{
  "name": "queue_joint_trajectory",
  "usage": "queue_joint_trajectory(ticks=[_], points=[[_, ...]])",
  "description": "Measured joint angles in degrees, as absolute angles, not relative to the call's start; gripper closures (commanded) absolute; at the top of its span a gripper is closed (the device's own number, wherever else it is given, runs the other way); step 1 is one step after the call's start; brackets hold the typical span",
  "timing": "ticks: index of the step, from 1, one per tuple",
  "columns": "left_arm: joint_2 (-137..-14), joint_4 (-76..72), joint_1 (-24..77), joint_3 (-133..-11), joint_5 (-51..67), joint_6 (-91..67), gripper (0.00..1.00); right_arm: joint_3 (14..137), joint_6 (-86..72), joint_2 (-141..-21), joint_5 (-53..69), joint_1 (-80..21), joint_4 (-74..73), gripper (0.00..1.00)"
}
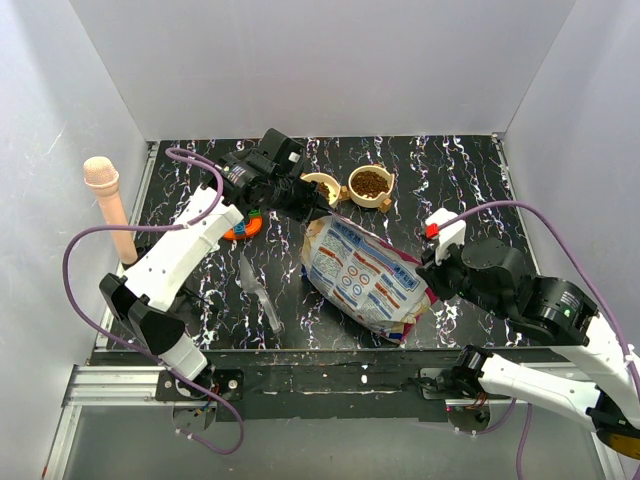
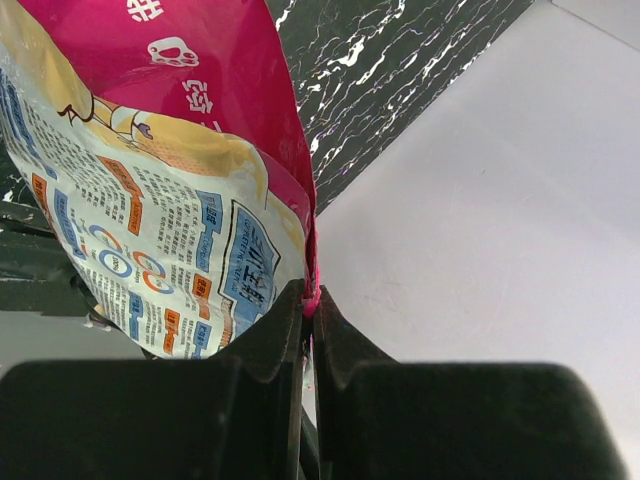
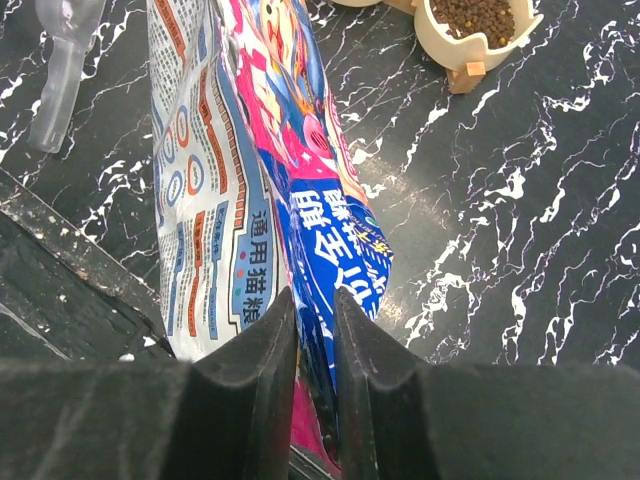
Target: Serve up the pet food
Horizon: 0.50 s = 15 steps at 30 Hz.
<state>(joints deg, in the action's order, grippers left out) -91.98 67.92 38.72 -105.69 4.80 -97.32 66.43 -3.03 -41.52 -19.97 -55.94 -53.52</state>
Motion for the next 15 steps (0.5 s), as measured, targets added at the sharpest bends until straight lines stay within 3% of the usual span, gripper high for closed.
queue_joint_trajectory(ticks=[1, 8, 9, 11, 12, 15], points=[[-92.05, 67.83, 38.72, -105.71, 4.84, -97.32, 1.00, 66.43, -3.03, -41.28, -20.18, -55.94, -54.11, 0.98], [-92.29, 67.46, 38.70, -105.71, 4.91, -97.30, 1.00, 66.96, -2.81, -41.54, -20.38, -55.99, -55.44, 0.99], [-92.29, 67.46, 38.70, -105.71, 4.93, -97.30, 1.00, 66.96, -2.76, -41.36, -20.34, -55.99, -55.48, 0.97], [-92.29, 67.40, 38.70, -105.71, 4.99, -97.30, 1.00, 66.96, -2.52, -41.21, -19.90, -55.96, -55.55, 0.68], [-92.29, 67.37, 38.70, -105.71, 4.99, -97.30, 1.00, 66.96, -2.44, -41.17, -19.55, -55.96, -55.59, 0.64], [-92.31, 67.44, 38.35, -105.71, 4.97, -97.23, 1.00, 67.07, -1.10, -40.88, -19.35, -55.88, -59.83, 0.68]])
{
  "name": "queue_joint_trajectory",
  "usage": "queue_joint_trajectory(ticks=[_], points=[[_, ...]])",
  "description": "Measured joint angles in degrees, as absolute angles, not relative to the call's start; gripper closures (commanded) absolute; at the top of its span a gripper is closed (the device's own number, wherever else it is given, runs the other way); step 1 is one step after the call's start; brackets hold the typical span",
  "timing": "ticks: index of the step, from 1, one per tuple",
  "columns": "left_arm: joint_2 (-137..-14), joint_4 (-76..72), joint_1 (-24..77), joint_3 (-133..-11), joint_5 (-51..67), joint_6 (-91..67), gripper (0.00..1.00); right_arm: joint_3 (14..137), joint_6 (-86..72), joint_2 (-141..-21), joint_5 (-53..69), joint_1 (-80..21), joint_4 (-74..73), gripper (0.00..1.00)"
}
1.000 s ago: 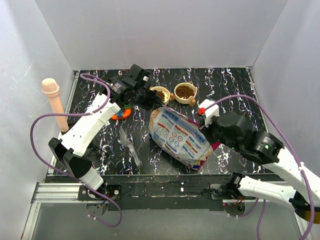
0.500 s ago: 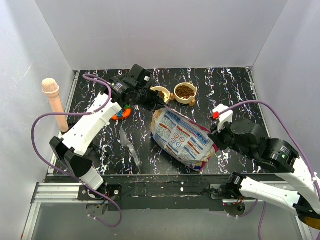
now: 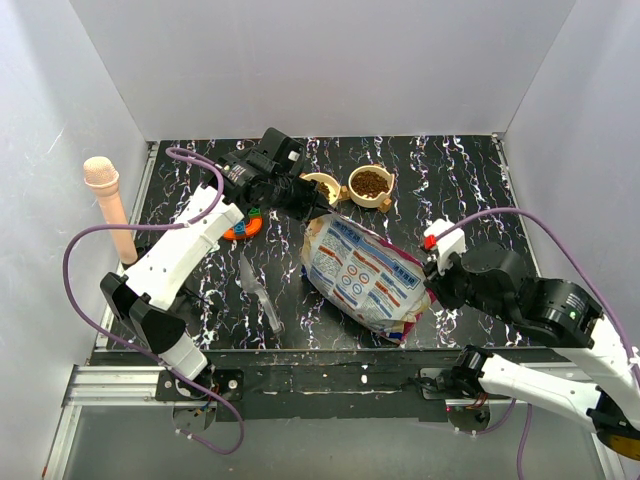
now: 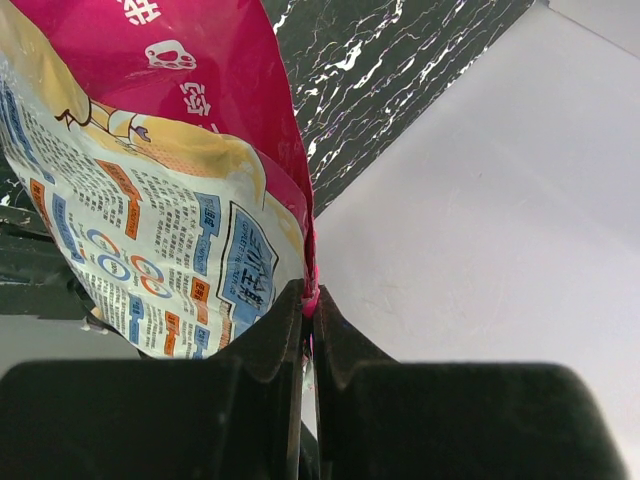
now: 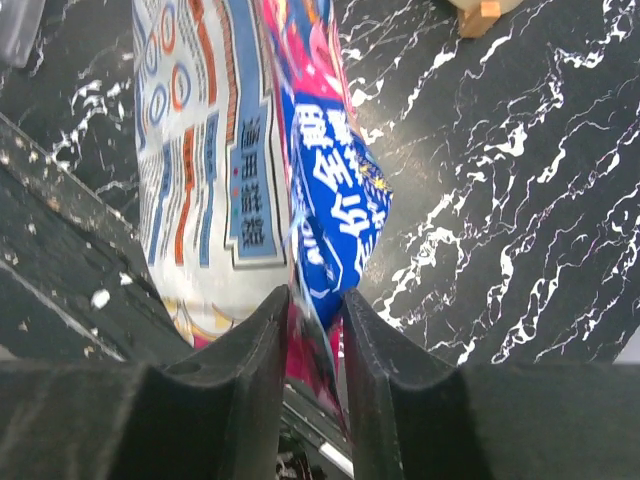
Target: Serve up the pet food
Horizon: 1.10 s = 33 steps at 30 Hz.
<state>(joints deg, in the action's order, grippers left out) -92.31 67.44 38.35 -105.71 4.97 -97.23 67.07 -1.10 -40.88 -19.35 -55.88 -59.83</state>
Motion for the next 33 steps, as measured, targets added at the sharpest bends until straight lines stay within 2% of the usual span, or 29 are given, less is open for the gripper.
queue_joint_trajectory(ticks=[1, 3, 5, 13, 17, 25, 30, 33], points=[[-92.38, 67.42, 38.26, -105.71, 4.99, -97.21, 1.00, 67.07, -0.71, -40.69, -19.00, -55.88, -61.10, 0.72], [-92.38, 67.40, 38.26, -105.71, 5.04, -97.21, 1.00, 66.94, 0.03, -39.79, -18.04, -55.88, -62.63, 0.90], [-92.38, 67.37, 38.26, -105.71, 5.10, -97.17, 1.00, 66.85, 0.71, -39.62, -17.61, -55.88, -63.31, 0.99], [-92.40, 67.26, 38.24, -105.71, 5.10, -97.12, 1.00, 66.87, 0.32, -38.92, -17.65, -55.90, -63.29, 0.99], [-92.42, 67.26, 38.24, -105.71, 5.15, -97.12, 1.00, 66.96, 0.08, -38.85, -17.50, -55.90, -63.29, 0.81], [-92.42, 67.31, 38.00, -105.71, 5.13, -97.10, 1.00, 68.29, 0.01, -38.74, -18.06, -55.88, -65.56, 0.69], [-92.42, 67.31, 37.98, -105.71, 5.13, -97.08, 1.00, 68.93, 0.43, -40.12, -17.93, -55.70, -65.93, 0.68], [-92.42, 67.35, 37.91, -105.71, 5.13, -97.06, 1.00, 69.63, 0.82, -41.98, -17.91, -55.57, -65.84, 0.72]])
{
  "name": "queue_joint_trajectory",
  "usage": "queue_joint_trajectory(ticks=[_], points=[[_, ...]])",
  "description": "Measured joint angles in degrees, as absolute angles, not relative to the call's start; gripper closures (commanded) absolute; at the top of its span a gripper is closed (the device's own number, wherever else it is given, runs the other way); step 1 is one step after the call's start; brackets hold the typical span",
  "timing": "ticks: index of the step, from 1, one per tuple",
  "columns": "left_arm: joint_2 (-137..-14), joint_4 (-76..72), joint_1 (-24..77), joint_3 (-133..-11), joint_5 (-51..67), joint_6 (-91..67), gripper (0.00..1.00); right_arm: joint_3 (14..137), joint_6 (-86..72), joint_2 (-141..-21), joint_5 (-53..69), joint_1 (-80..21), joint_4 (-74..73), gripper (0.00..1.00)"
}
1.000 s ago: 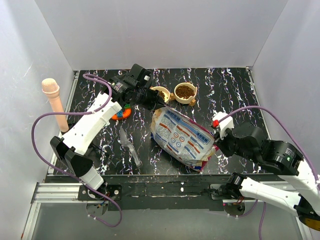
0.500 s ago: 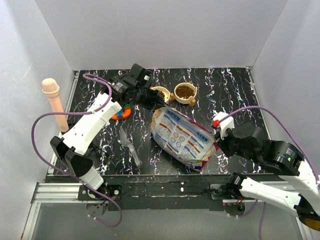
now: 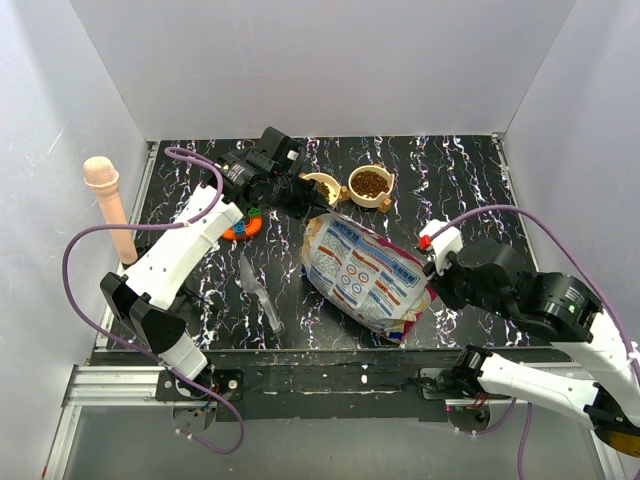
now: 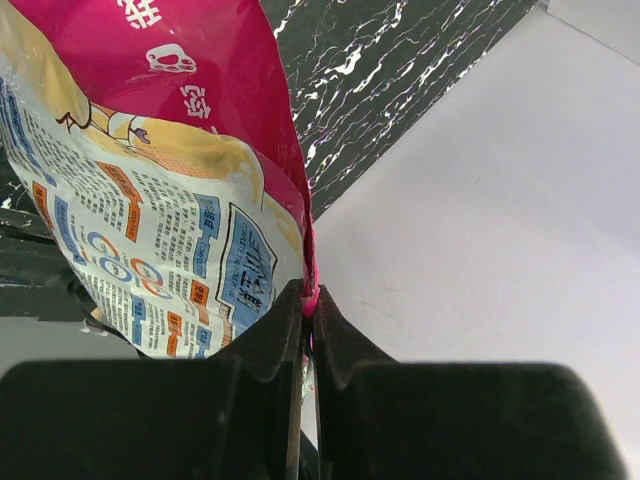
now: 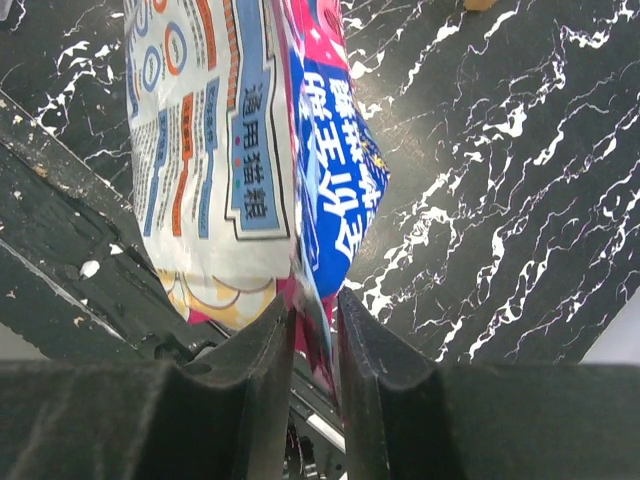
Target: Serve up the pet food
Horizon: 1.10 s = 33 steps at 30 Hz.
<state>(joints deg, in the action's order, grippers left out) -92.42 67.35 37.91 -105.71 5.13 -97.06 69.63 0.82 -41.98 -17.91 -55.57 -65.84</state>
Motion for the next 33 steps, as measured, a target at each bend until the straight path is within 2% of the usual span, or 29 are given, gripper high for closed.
queue_joint_trajectory(ticks=[1, 3, 4, 12, 14, 18, 19, 20, 23, 25, 26, 27, 28, 30, 33], points=[[-92.42, 67.35, 37.89, -105.71, 5.10, -97.08, 1.00, 70.02, 1.04, -42.81, -17.89, -55.57, -65.71, 0.77], [-92.42, 67.37, 37.82, -105.71, 5.10, -97.08, 1.00, 71.00, 1.63, -44.84, -17.80, -55.55, -65.14, 0.95], [-92.42, 67.37, 37.80, -105.71, 5.06, -97.08, 1.00, 71.50, 1.98, -45.95, -17.61, -55.55, -64.77, 0.99], [-92.47, 67.70, 37.26, -105.84, 4.29, -96.64, 1.00, 72.93, 3.42, -49.28, -18.92, -55.51, -64.40, 0.99], [-92.47, 67.77, 37.26, -105.86, 4.19, -96.47, 1.00, 72.93, 3.38, -49.12, -18.48, -55.51, -64.36, 0.81], [-92.47, 67.72, 37.26, -105.86, 4.25, -96.44, 1.00, 72.97, 3.25, -49.63, -17.80, -55.48, -63.35, 0.82], [-92.47, 67.72, 37.26, -105.86, 4.25, -96.44, 1.00, 72.97, 3.22, -49.98, -17.82, -55.48, -62.74, 0.86], [-92.47, 67.72, 37.26, -105.86, 4.25, -96.44, 1.00, 72.99, 3.22, -50.39, -17.82, -55.48, -62.19, 0.98], [-92.47, 67.72, 37.23, -105.86, 4.23, -96.44, 1.00, 73.67, 3.44, -51.83, -18.00, -55.46, -62.02, 0.99], [-92.47, 67.72, 37.23, -105.86, 4.21, -96.44, 0.89, 74.11, 3.51, -52.34, -18.26, -55.46, -62.13, 0.99], [-92.47, 67.75, 37.23, -105.86, 4.21, -96.42, 0.81, 74.22, 3.57, -52.62, -18.28, -55.46, -62.15, 0.86], [-92.47, 67.77, 37.23, -105.86, 4.21, -96.33, 0.74, 74.37, 3.62, -52.77, -18.28, -55.46, -62.26, 0.53], [-92.47, 67.64, 37.23, -105.86, 4.21, -96.33, 0.65, 74.63, 3.55, -52.99, -18.22, -55.46, -62.46, 0.28], [-92.47, 67.26, 37.21, -105.91, 4.19, -95.92, 0.54, 75.13, 3.36, -53.45, -17.89, -55.46, -61.41, 0.23], [-92.47, 67.07, 37.21, -106.26, 4.01, -95.48, 0.44, 75.68, 3.84, -54.52, -17.39, -55.46, -58.17, 0.18]])
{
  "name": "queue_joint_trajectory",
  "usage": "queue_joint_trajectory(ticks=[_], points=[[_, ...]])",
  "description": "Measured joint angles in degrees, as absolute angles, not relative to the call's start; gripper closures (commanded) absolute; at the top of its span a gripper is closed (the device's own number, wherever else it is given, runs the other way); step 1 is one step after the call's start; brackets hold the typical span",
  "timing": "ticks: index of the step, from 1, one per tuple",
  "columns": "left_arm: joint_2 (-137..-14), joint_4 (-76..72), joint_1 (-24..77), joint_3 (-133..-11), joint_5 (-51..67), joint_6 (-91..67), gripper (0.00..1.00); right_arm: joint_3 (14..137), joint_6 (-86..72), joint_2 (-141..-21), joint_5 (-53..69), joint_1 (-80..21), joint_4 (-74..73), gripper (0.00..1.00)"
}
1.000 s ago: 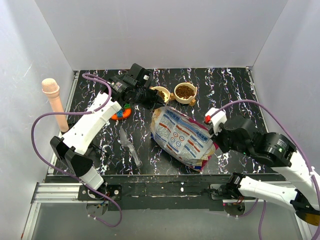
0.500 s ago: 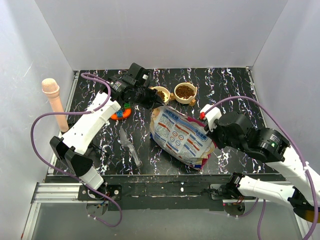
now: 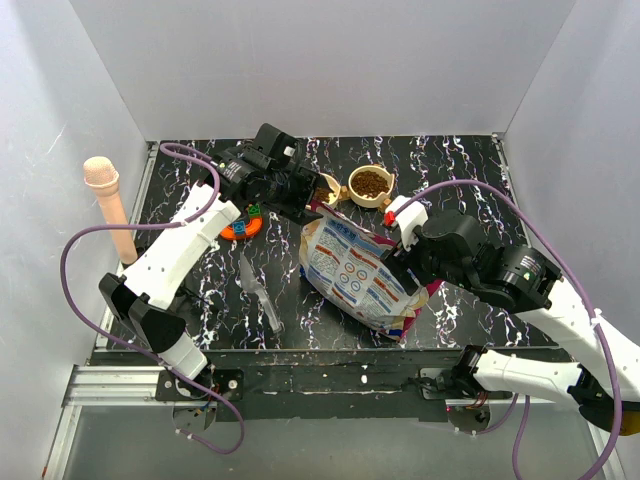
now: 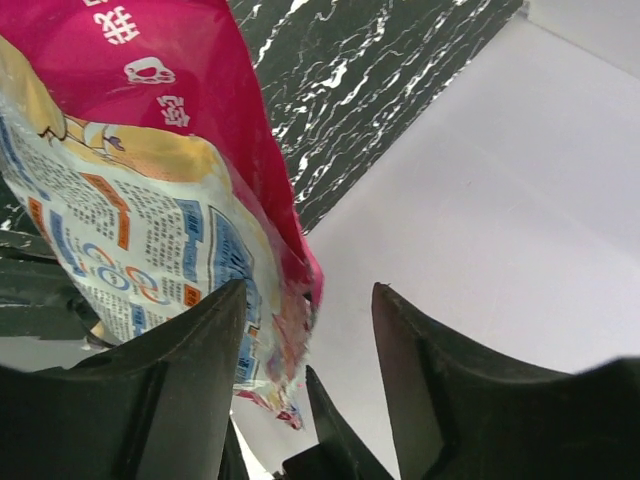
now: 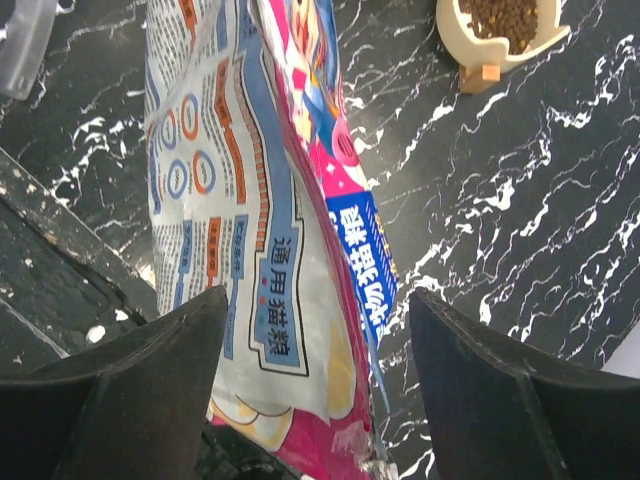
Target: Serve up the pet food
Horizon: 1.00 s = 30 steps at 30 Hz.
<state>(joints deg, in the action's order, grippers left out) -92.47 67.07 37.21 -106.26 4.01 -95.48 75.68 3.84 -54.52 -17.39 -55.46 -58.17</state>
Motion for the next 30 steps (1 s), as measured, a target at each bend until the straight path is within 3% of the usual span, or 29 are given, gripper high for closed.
queue_joint_trajectory(ticks=[2, 5, 11, 20, 30], points=[[-92.47, 67.05, 37.21, -107.13, 3.81, -94.63, 0.34, 75.70, 3.77, -54.74, -17.39, -55.46, -56.73, 0.17], [-92.47, 66.61, 37.21, -108.97, 3.84, -93.21, 0.30, 76.79, 3.40, -54.74, -17.50, -55.46, -55.81, 0.17], [-92.86, 65.08, 37.19, -114.43, 4.25, -88.73, 0.30, 83.44, -0.38, -56.03, -19.29, -55.46, -55.09, 0.15], [-92.97, 55.05, 37.19, -123.87, 3.64, -76.90, 0.30, 105.38, -13.52, -61.65, -31.42, -55.46, -59.16, 0.13], [-91.39, 47.55, 37.23, -138.98, -4.25, -50.78, 0.17, 122.43, -15.00, -66.48, -43.07, -55.46, -66.00, 0.11]])
